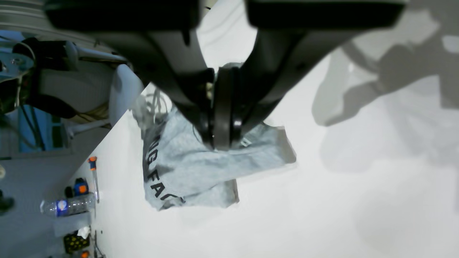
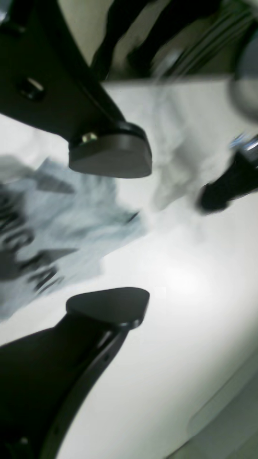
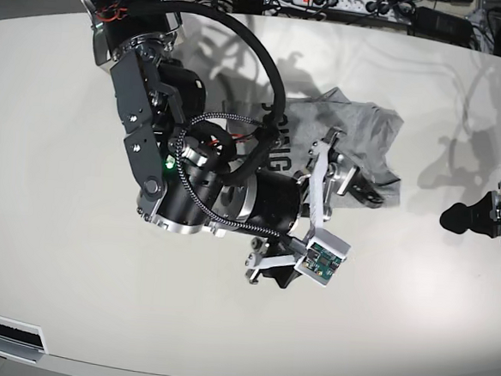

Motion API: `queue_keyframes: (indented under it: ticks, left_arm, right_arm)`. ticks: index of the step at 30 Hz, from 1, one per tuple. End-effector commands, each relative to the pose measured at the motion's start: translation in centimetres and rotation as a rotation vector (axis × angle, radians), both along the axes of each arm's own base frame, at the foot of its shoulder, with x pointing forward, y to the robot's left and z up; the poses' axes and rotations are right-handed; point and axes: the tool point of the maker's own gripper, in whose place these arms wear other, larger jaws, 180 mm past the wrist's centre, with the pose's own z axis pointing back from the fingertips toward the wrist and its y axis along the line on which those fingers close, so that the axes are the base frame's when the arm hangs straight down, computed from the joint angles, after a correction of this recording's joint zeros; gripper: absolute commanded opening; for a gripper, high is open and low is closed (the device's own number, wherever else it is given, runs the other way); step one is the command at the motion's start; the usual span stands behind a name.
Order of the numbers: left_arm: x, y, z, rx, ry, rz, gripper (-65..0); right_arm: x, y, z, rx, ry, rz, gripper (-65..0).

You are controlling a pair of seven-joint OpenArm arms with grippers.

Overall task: Layout the t-shirt on the table in an organized manner, then fold the t-shirt properly
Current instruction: 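Press and square the folded bundle with both grippers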

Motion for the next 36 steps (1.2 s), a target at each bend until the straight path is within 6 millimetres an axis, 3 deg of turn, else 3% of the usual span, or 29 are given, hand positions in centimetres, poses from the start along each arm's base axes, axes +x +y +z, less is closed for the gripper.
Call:
queue_keyframes:
  ticks: [1,2,5,9,13,20,23,26,31,36]
  left_arm:
    - [1.2,0.5,2.1,0.004,-0.066,0.002,-65.0]
    - [1.3,0.3,2.2,0.002,-0.07,-0.003,-65.0]
    - [1.1,-1.4,1.9,0.004,-0.072,-0.055,-65.0]
    - [-0.6,-5.9,0.7,0.018,-0.059,-0.213,-65.0]
    - [-4.2,-11.2,-0.2,0.021,-0.055,-0.41,-65.0]
    - [-9.4,-16.6,-3.5,0.13,-0.095,-0.603,-65.0]
    - [-11.4,-17.3,-6.6,0.234,-0.076,-0.677,-65.0]
    - [-12.4,-18.1,-8.0,0.266,-0.101,-0.71,-65.0]
    - [-14.4,-18.6,-10.3,0.338,-0.107,-0.792,-65.0]
    - [-14.7,-18.1,-12.5,0.452,-0.199,-0.858,-65.0]
  right_arm:
    - [0.9,-0.1,1.6,0.034,-0.045,-0.017,-24.2]
    - [1.4,-0.8,1.1,0.023,-0.045,-0.047,-32.4]
    - [3.3,-2.6,-1.0,-0.023,-0.059,-0.123,-65.0]
    - [5.5,-4.6,-5.5,-0.106,-0.03,-0.2,-65.0]
    - [6.6,-6.0,-10.2,-0.199,0.084,-0.219,-65.0]
    - [9.4,-7.4,-12.9,-0.287,0.164,-0.255,-65.0]
    - [9.9,-8.1,-14.1,-0.35,0.192,-0.27,-65.0]
    - [10.1,-8.4,-15.2,-0.4,0.218,-0.253,-65.0]
    - [8.6,-7.8,-16.8,-0.46,0.231,-0.184,-65.0]
    - [6.8,-7.3,-17.7,-0.524,0.224,-0.083,-65.0]
